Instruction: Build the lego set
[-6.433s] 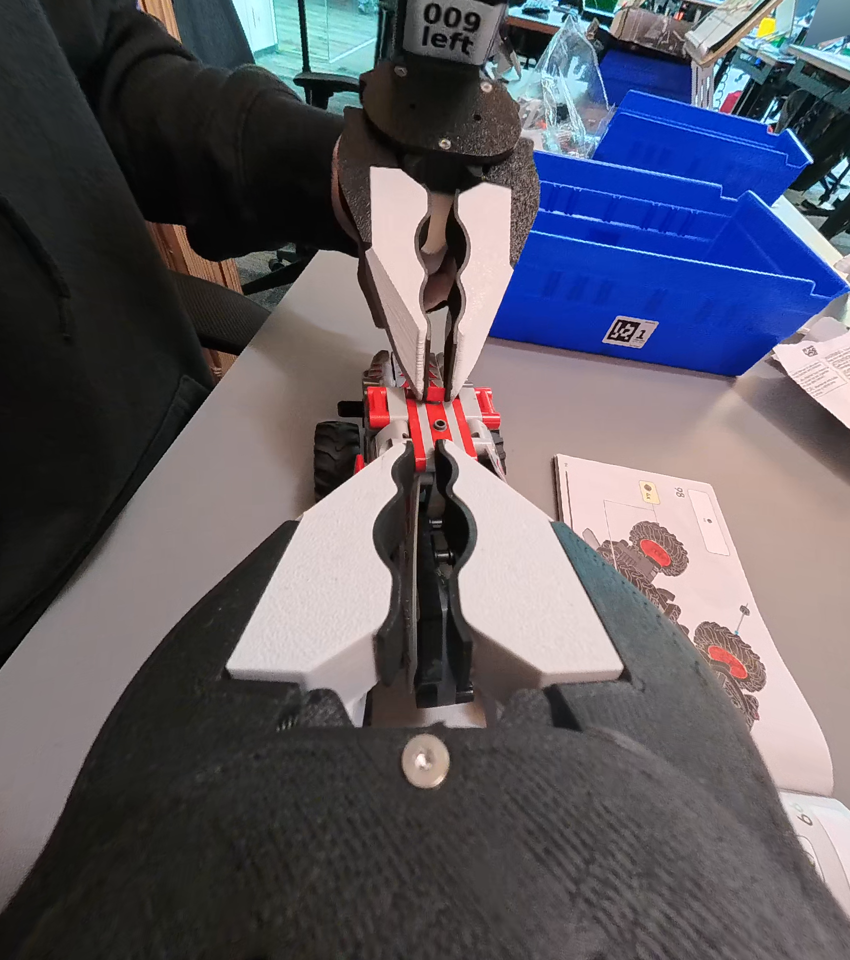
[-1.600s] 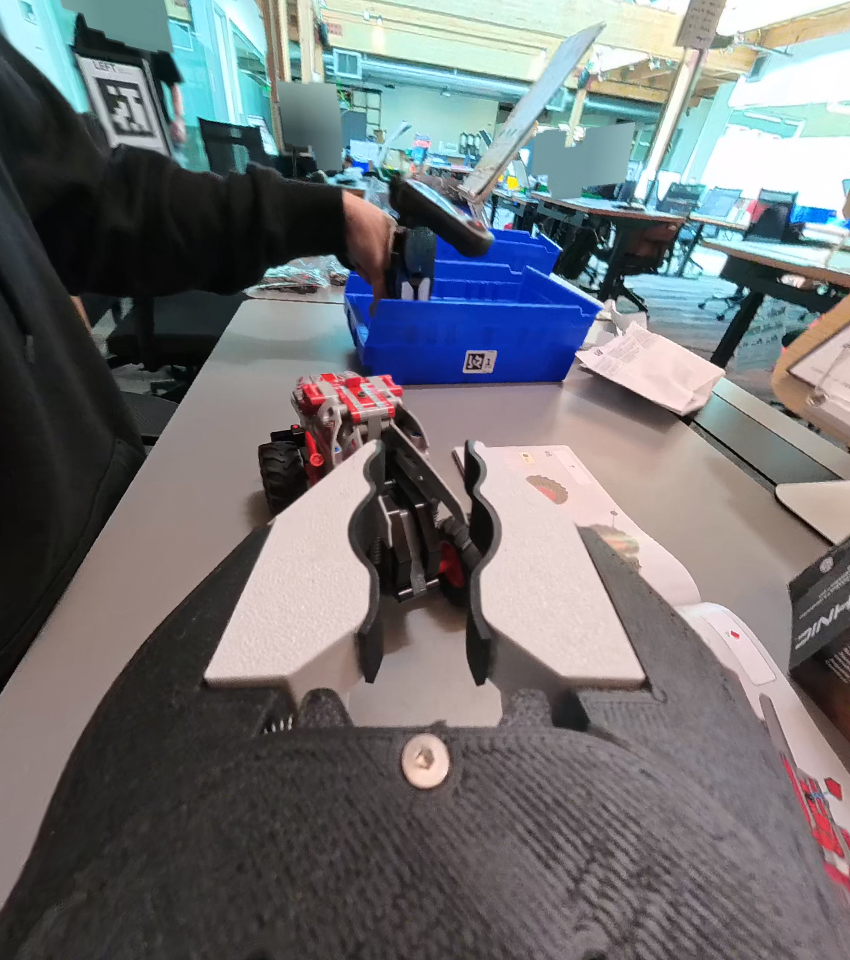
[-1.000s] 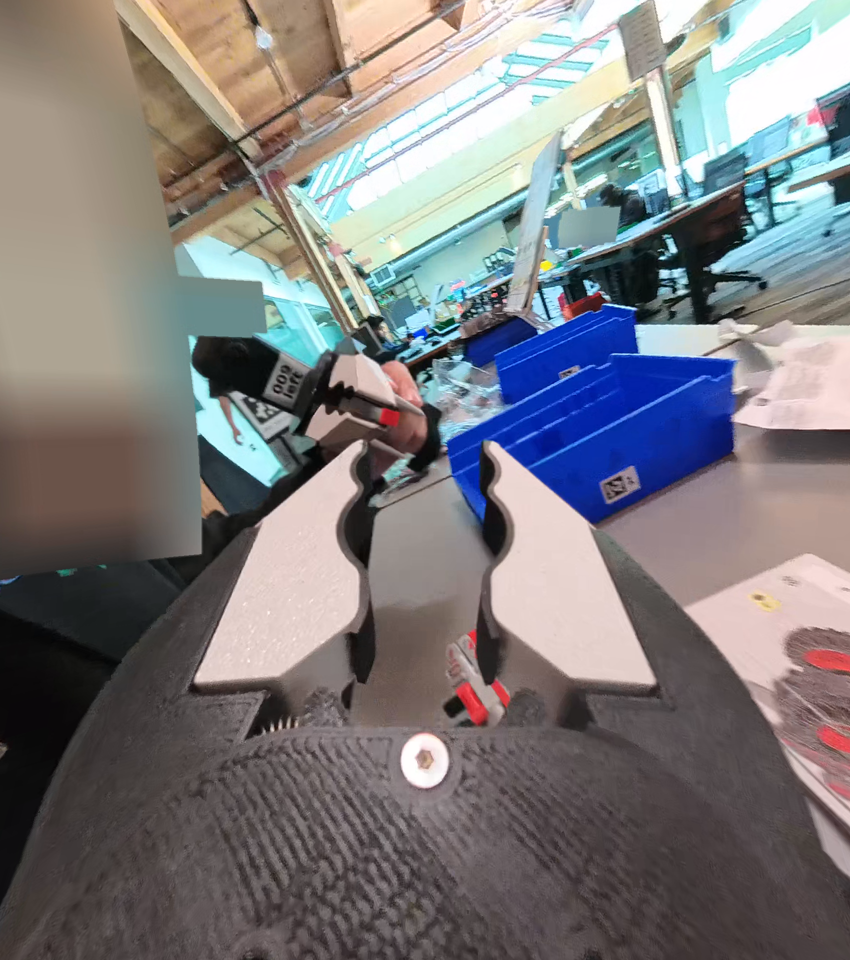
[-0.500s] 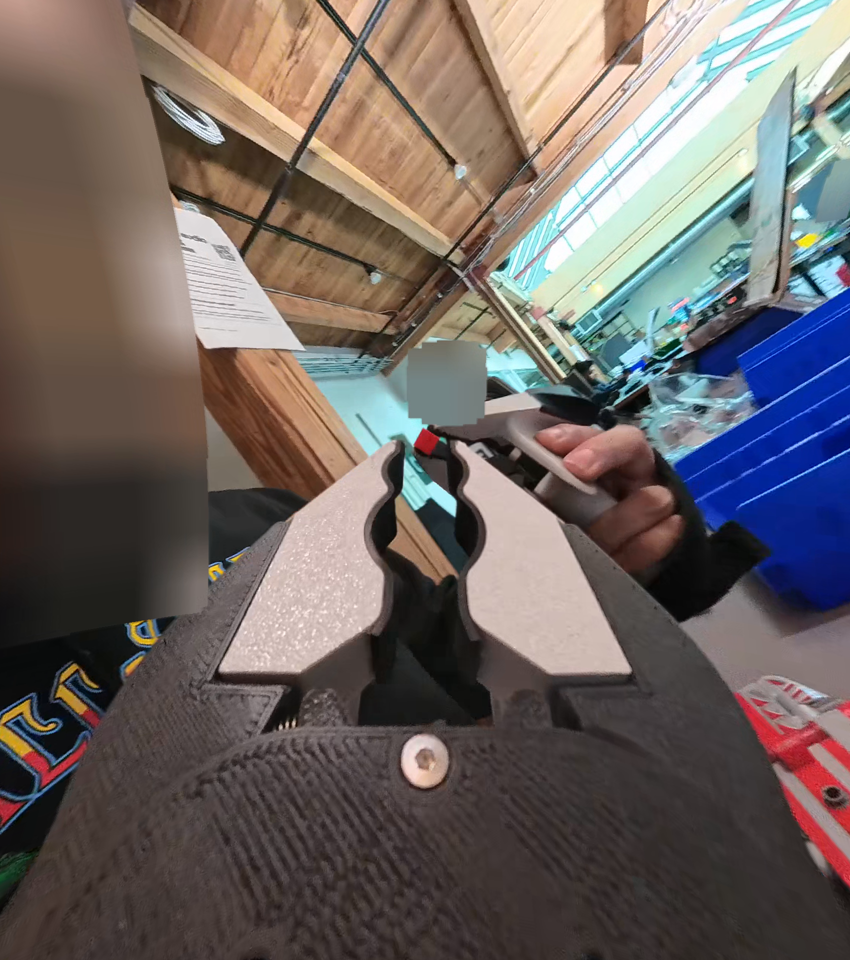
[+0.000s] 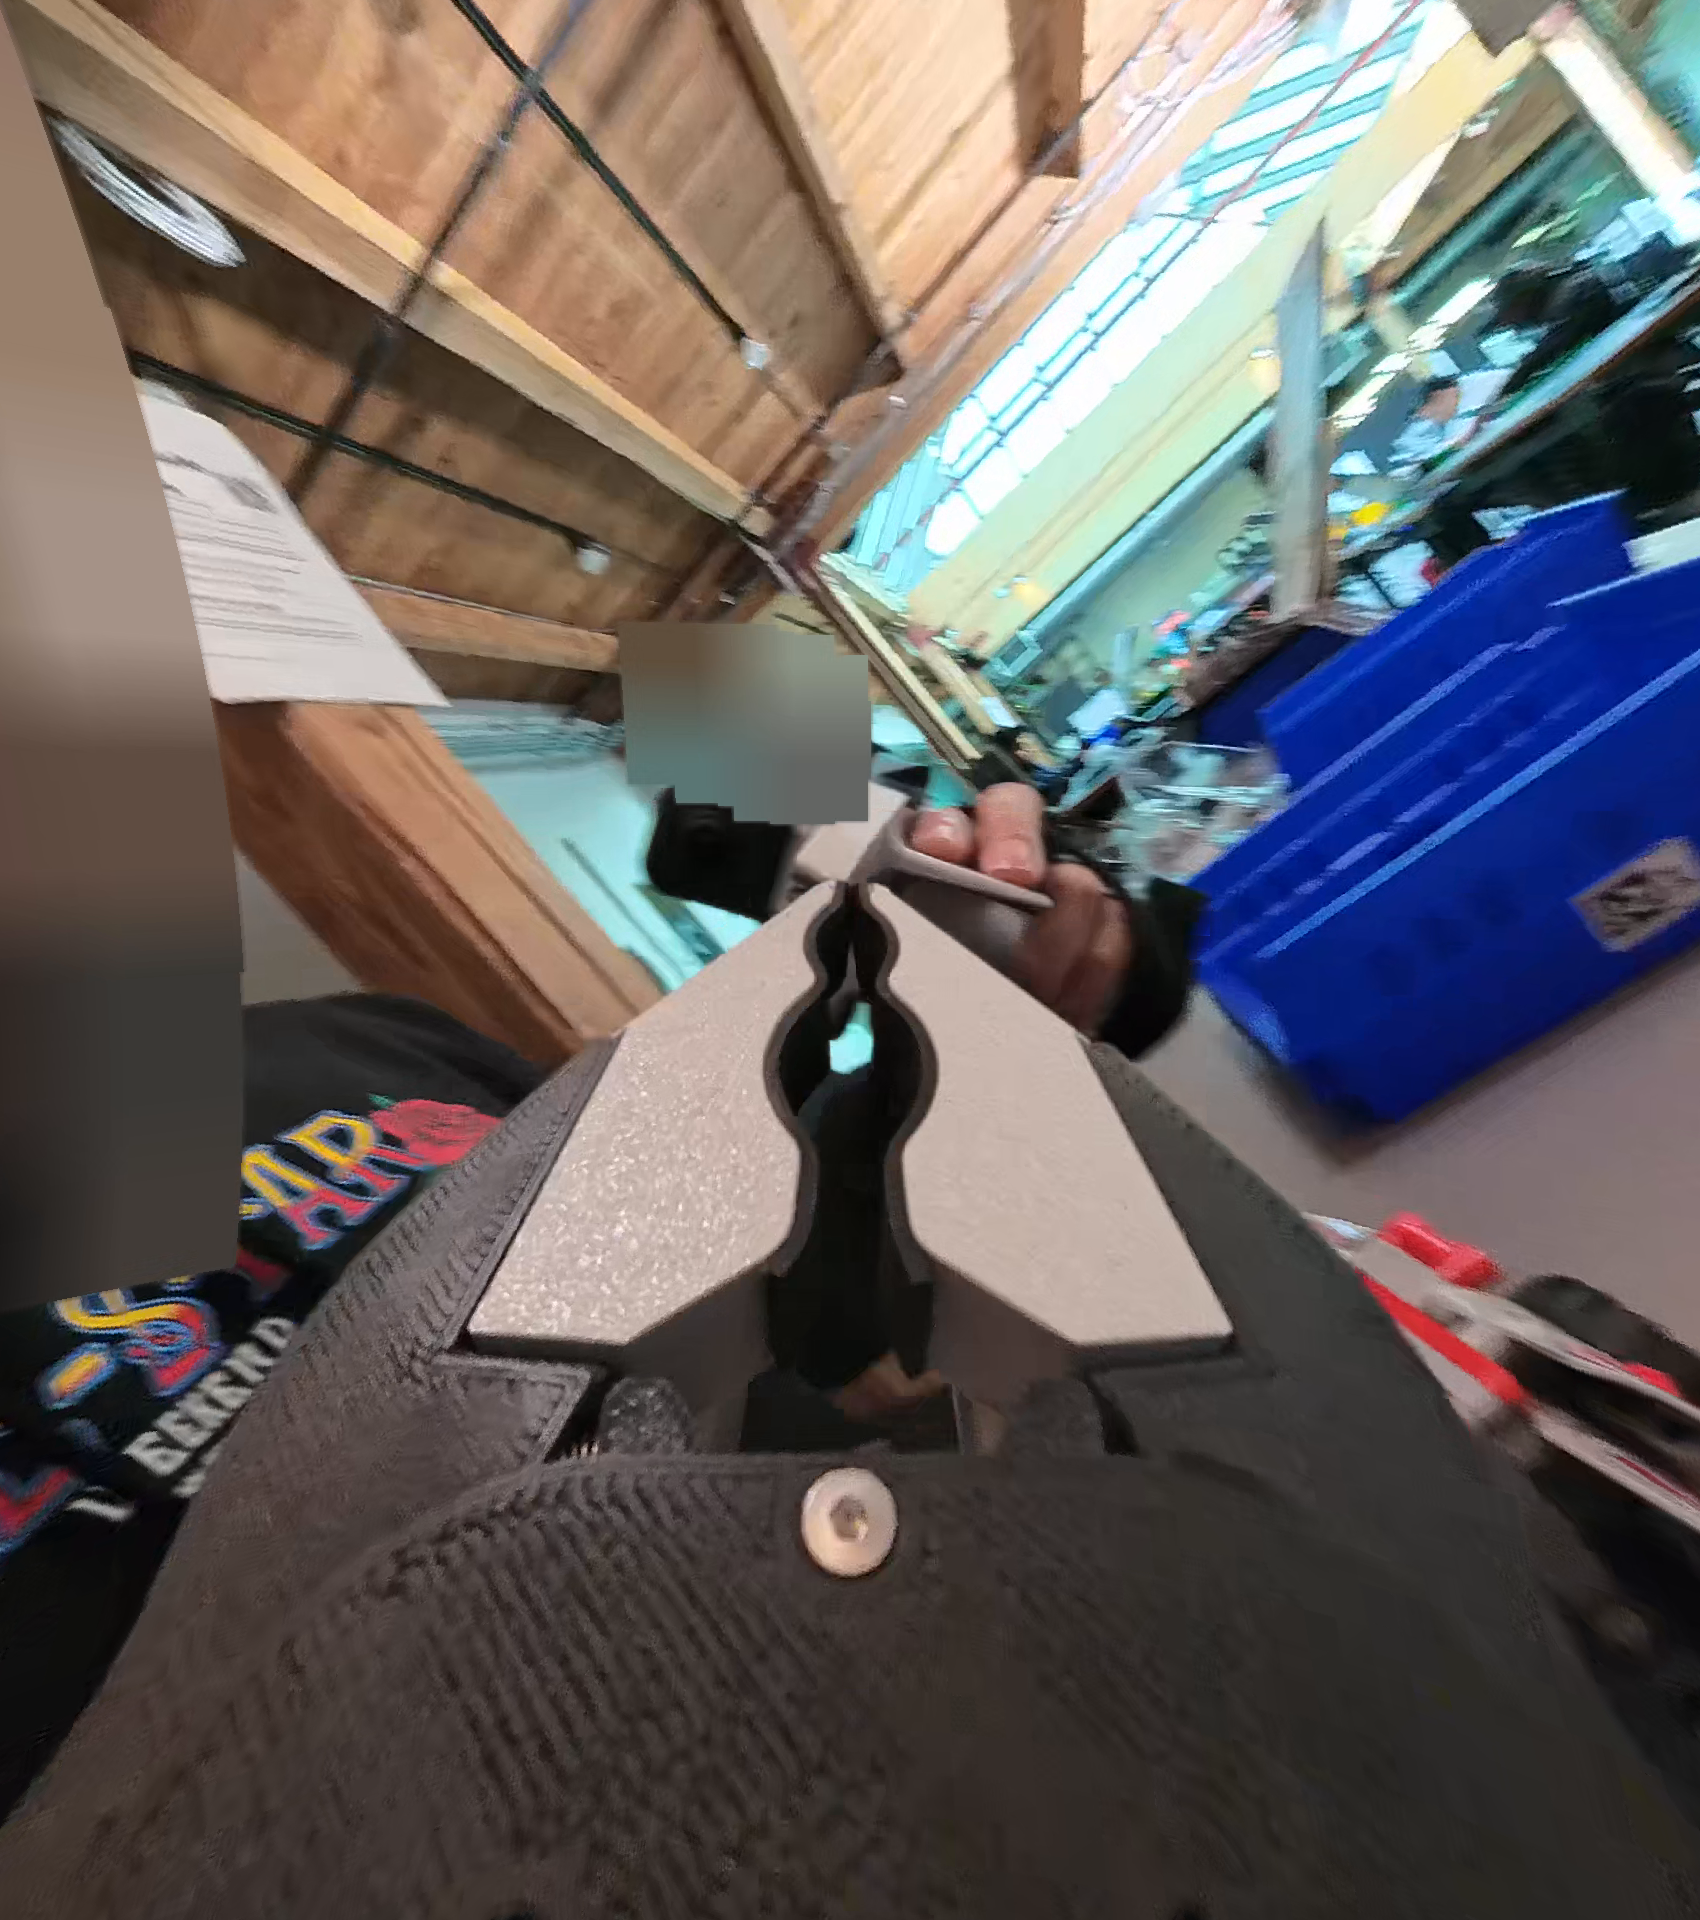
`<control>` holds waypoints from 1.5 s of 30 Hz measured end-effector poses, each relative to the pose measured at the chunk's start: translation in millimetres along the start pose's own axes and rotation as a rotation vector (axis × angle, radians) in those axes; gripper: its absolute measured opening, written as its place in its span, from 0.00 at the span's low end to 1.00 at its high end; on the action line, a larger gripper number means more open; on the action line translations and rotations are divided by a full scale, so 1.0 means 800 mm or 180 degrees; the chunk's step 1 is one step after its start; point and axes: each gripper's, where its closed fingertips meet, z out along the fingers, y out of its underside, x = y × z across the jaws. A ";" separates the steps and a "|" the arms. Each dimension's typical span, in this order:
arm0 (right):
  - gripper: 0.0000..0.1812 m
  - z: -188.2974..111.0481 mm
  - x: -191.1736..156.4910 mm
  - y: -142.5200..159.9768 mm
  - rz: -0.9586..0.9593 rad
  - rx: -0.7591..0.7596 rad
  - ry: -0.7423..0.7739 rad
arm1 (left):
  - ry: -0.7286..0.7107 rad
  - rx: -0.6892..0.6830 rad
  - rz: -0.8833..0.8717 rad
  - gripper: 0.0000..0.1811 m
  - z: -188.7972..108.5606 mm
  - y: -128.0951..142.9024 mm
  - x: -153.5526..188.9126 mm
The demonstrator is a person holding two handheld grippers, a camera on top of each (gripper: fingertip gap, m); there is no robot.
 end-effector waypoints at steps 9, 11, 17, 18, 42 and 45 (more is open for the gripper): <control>0.05 -0.021 0.021 0.008 -0.0267 -0.0289 0.0394 | -0.0139 -0.0462 0.0399 0.02 0.010 0.026 0.000; 0.07 -0.021 0.022 0.010 -0.0237 -0.0306 0.0341 | -0.0109 -0.0441 0.0414 0.02 0.012 0.028 0.003; 0.01 -0.027 0.021 0.008 -0.0367 -0.0324 0.0304 | -0.0098 -0.0420 0.0473 0.02 0.016 0.032 0.003; 0.00 -0.030 0.023 0.008 -0.0418 -0.0323 0.0382 | -0.0100 -0.0463 0.0489 0.02 0.017 0.035 0.003; 0.00 -0.105 0.038 0.015 -0.0790 -0.0143 0.1182 | 0.0099 -0.1008 0.0663 0.02 0.074 0.072 0.034; 0.00 -0.107 0.041 0.015 -0.0819 -0.0168 0.1180 | 0.0100 -0.1094 0.0655 0.02 0.076 0.076 0.034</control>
